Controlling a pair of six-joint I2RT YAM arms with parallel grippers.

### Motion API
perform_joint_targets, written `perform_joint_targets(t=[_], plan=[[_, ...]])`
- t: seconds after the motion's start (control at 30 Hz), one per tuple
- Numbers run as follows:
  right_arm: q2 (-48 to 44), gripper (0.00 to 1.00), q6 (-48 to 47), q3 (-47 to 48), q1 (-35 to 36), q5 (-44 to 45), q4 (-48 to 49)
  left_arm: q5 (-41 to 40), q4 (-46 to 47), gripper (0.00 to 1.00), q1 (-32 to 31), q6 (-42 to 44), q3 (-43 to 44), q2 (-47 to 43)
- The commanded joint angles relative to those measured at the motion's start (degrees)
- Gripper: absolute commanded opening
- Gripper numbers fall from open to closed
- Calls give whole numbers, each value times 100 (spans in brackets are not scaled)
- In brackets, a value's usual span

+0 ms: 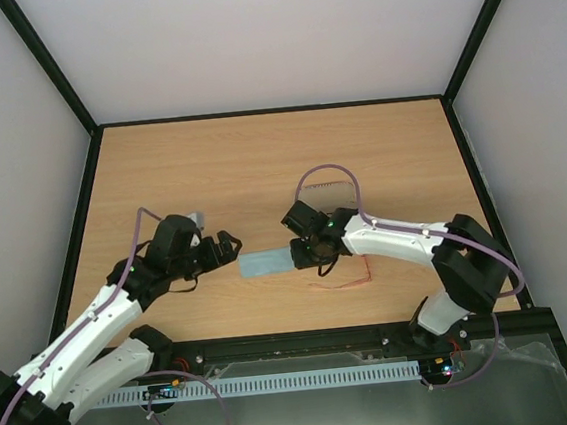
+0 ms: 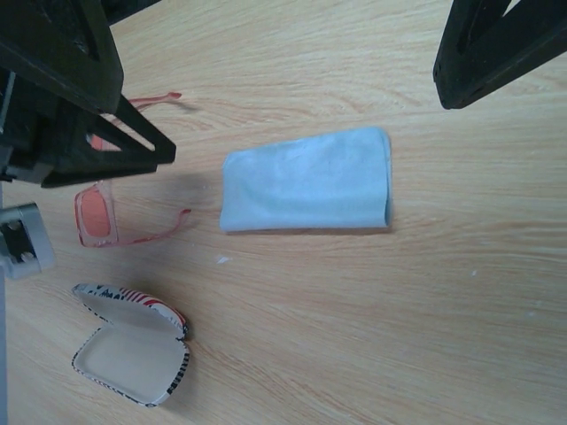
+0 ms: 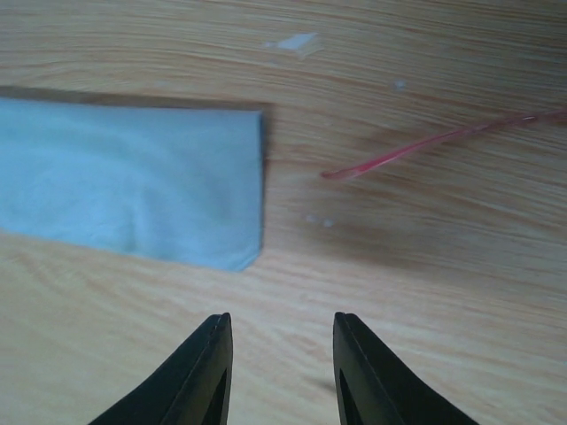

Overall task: Organize the sunglasses
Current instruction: Pick up the glasses cleaning cloth from the center of the board.

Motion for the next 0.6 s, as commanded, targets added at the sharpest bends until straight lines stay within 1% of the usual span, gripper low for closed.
perform_joint_targets(t=[0.0, 0.07, 0.2, 0.37, 0.57], plan=[[345, 33, 87, 74, 22, 529, 40, -120, -334, 99, -13, -78, -303, -409], [478, 32, 125, 89, 25, 529, 116, -121, -337, 99, -11, -112, -390, -506], [578, 31, 130, -10, 22, 249, 516, -152, -317, 99, -37, -194, -479, -661], [676, 31, 166, 11, 25, 71, 792, -123, -313, 99, -58, -178, -490, -651], [1069, 31, 164, 278, 24, 191, 620, -104, -403, 99, -61, -89, -424, -613]])
